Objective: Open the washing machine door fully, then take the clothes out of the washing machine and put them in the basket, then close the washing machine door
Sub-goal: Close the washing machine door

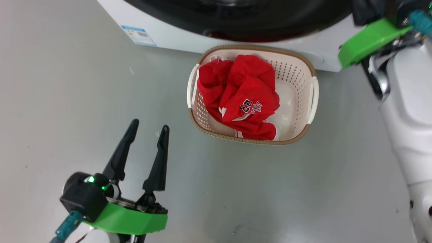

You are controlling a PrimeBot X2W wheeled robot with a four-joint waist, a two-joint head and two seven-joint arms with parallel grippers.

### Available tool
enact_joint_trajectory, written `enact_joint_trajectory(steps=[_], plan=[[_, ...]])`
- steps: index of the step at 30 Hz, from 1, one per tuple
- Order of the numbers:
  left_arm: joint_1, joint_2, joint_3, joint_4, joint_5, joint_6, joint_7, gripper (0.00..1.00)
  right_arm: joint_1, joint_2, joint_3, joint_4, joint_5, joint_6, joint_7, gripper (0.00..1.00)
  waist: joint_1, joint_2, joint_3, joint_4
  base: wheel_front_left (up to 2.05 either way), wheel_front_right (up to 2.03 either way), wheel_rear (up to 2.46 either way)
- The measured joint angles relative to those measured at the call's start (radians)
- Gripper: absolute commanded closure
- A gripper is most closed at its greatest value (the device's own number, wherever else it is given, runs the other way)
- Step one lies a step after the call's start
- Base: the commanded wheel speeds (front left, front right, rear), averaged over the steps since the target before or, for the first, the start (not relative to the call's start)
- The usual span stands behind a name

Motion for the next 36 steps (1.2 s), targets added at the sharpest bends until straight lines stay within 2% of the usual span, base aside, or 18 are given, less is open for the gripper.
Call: enact_joint_trajectory(steps=[9,25,26,27,28,29,36], plan=[[-0.015,-0.013,0.007,-0.024,0.002,-0.009,-0.001,0.00,-0.110,0.014,0.001,0.074,-0.022,0.013,-0.005,1.00,0.0000,0.0000,0.043,0.006,0.00,0.00,0.00],[-0.028,-0.020,0.036,-0.020,0.009,-0.018,-0.001,0.00,-0.106,0.028,0.039,0.096,0.014,0.008,-0.004,0.98,0.0001,0.0000,0.025,-0.039,0.00,0.00,0.00],[-0.028,-0.020,0.038,-0.018,0.007,-0.018,-0.001,0.00,-0.098,0.027,0.042,0.095,0.021,0.007,-0.004,0.85,0.0000,0.0000,0.022,-0.043,0.00,0.00,0.00],[-0.028,-0.021,0.040,-0.016,0.007,-0.018,-0.001,0.00,-0.089,0.027,0.046,0.092,0.036,0.006,-0.004,0.62,0.0000,0.0000,0.018,-0.048,0.00,0.00,0.00],[-0.028,-0.021,0.042,-0.013,0.006,-0.018,-0.001,0.00,-0.077,0.027,0.048,0.085,0.047,0.002,-0.004,0.22,0.0000,0.0000,0.014,-0.052,0.00,0.00,0.00],[-0.028,-0.022,0.045,-0.011,0.005,-0.018,-0.001,0.00,-0.062,0.027,0.051,0.073,0.052,0.002,-0.004,0.00,0.0000,0.0000,0.010,-0.057,0.00,0.00,0.00],[-0.026,-0.023,0.057,0.007,-0.001,-0.019,-0.001,0.00,0.095,0.060,0.056,-0.022,0.074,0.002,-0.004,0.00,0.0000,0.0000,-0.027,-0.096,0.00,0.00,0.00]])
